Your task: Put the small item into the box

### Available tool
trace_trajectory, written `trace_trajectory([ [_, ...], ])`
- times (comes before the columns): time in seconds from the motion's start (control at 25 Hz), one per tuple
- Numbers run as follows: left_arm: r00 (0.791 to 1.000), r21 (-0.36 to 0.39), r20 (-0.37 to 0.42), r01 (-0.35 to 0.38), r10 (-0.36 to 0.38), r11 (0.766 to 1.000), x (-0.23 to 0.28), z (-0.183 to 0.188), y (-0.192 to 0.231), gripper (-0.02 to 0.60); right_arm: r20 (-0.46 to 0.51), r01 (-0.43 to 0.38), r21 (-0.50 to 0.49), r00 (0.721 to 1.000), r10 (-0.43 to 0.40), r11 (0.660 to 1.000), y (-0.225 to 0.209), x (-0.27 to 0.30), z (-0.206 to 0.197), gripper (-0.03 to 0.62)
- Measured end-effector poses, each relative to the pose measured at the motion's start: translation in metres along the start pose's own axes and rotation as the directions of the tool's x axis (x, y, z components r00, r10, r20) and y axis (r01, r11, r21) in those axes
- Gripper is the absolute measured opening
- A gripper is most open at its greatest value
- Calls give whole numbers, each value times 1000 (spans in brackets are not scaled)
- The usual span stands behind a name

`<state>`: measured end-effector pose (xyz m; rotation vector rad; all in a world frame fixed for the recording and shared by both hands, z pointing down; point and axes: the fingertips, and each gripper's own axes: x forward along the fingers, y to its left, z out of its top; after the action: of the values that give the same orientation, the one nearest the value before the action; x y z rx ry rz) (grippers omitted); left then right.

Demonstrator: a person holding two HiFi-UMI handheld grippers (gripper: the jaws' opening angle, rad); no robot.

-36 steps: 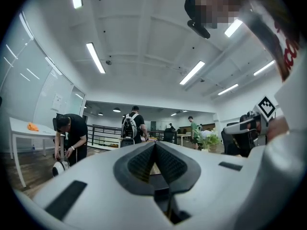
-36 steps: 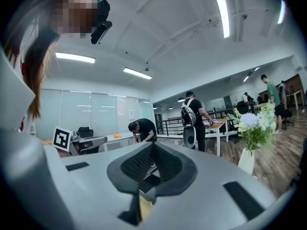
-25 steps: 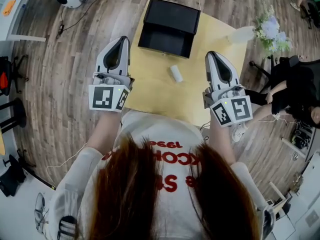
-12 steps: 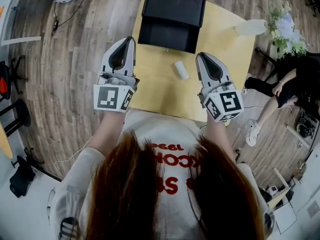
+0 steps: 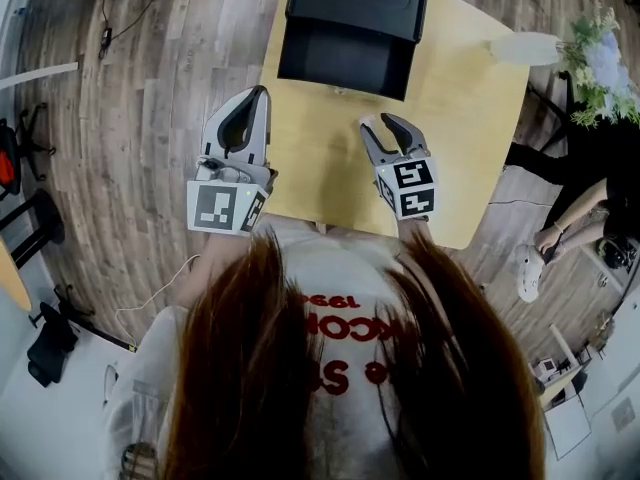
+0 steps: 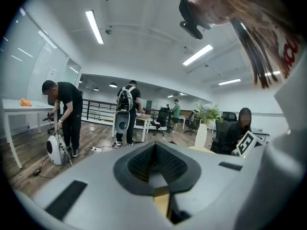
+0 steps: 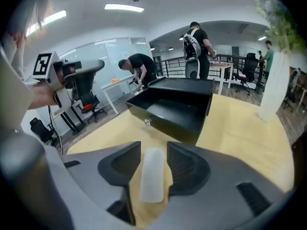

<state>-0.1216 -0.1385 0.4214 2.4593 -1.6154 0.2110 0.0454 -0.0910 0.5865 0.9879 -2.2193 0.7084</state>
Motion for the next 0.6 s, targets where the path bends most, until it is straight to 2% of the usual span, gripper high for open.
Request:
trace_trajectory([
  [0.2, 1000, 4, -19, 3, -3, 1000, -6, -7, -2, 8, -112, 20, -56, 993, -26, 998, 5, 17, -27, 219],
  [0.4, 1000, 2, -30, -5, 5, 1000, -10, -11, 3, 8, -144, 41, -98, 988, -55, 994, 5, 23, -32, 229],
  [0.44, 1000, 2, -30, -7, 7, 1000, -10, -11, 4, 6, -144, 42, -102, 988, -57, 994, 5, 23, -32, 222],
  [0.52, 1000, 2, -26, -8, 8, 1000, -10, -10, 5, 8, -146, 48, -112, 987, -64, 993, 5, 21, -32, 146],
  [0.6, 1000, 4, -19, -8, 8, 1000, -11, -7, 6, 6, -140, 48, -113, 988, -64, 992, 7, 20, -30, 144],
])
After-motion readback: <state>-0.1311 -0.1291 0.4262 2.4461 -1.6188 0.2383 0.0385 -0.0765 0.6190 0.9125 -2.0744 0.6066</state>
